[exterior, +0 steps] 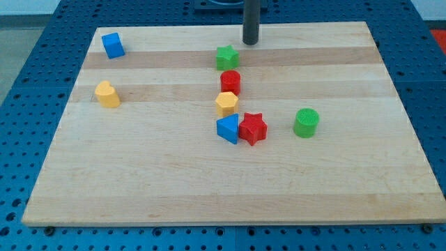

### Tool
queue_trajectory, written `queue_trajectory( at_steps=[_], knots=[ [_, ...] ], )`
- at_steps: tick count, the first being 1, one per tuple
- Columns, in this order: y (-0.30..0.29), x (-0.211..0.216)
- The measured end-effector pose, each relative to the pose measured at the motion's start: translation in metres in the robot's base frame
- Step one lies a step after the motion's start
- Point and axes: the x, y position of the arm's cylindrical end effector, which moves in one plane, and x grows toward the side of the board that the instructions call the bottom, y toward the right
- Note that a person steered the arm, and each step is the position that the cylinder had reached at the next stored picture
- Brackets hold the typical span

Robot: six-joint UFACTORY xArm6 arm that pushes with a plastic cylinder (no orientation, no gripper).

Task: Push the green star to the left of red circle

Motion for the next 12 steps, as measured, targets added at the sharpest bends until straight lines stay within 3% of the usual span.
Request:
queue_trajectory(
  at_steps=[2, 4, 5, 7, 8, 10, 12],
  knots=[
    [-0.066, 0.034],
    [-0.121, 0.099],
    [-0.130, 0.105],
    [-0.078, -0.022],
    [-0.033, -0.008],
    [-0.033, 0.000],
    [-0.058, 0.046]
  ],
)
